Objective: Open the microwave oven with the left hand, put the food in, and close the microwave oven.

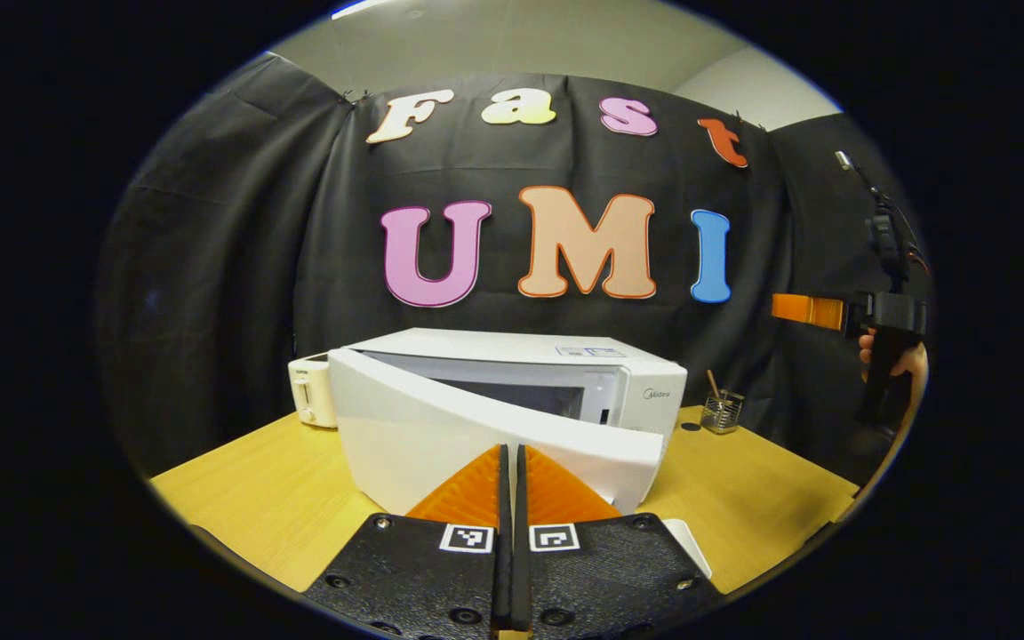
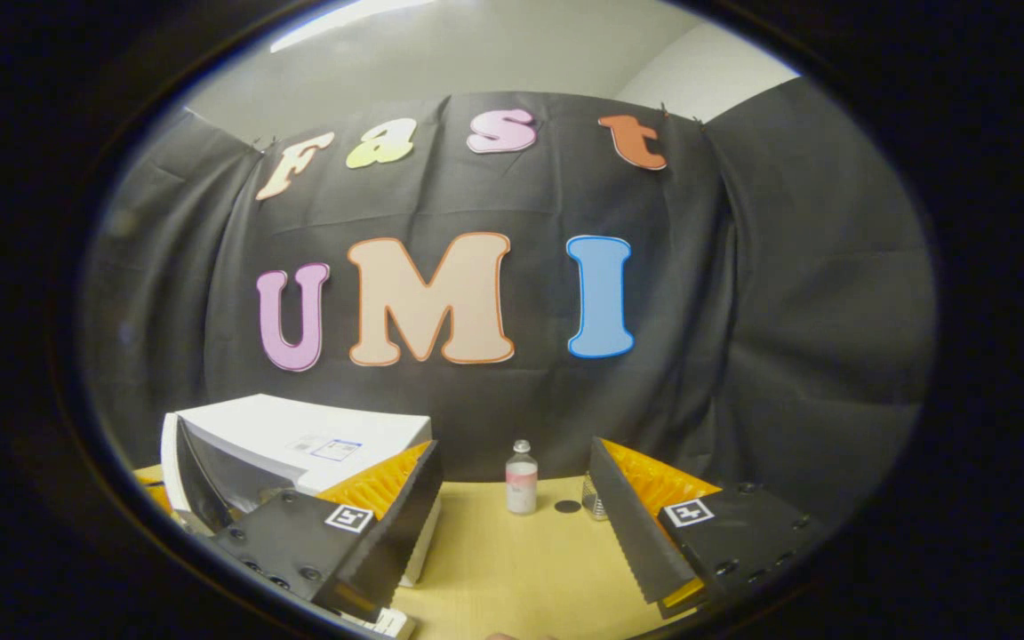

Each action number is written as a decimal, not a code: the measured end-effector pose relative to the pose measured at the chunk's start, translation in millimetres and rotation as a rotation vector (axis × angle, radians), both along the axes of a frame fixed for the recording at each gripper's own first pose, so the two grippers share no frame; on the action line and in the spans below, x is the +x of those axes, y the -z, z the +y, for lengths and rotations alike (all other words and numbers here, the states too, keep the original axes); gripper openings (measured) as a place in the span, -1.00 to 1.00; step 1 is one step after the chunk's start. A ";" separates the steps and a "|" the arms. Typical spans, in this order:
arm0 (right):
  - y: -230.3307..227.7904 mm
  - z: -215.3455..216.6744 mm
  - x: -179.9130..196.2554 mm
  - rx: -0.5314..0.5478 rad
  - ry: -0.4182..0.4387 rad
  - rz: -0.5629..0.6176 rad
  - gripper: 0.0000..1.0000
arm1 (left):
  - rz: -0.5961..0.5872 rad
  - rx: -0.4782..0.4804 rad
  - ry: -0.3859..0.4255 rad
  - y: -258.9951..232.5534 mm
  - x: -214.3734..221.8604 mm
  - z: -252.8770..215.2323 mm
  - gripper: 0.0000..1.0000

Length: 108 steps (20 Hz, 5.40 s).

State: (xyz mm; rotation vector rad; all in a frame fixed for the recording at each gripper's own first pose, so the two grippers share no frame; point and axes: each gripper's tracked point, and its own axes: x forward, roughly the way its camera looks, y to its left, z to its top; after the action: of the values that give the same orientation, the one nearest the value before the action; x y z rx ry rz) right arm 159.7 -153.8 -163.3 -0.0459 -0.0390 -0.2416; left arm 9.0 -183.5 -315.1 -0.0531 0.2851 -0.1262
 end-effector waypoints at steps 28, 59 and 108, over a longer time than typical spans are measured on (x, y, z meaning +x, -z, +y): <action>5.2 -14.4 3.6 0.001 0.025 0.015 0.93 | 0.008 -0.007 -0.007 39.7 95.7 -49.3 -0.99; 2.5 -6.5 13.1 0.010 0.062 -0.013 0.93 | 0.029 0.032 -0.122 55.0 107.7 -22.3 -0.99; -21.7 7.5 0.1 -0.036 0.079 -0.115 0.92 | -0.171 0.030 -0.092 -106.4 75.4 54.1 0.92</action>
State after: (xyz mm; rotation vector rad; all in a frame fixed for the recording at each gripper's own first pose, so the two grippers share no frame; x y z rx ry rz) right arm 159.8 -146.4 -141.6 -0.0691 -0.1559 -0.3228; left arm 84.4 -129.4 -208.7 -0.0256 0.1138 -0.0344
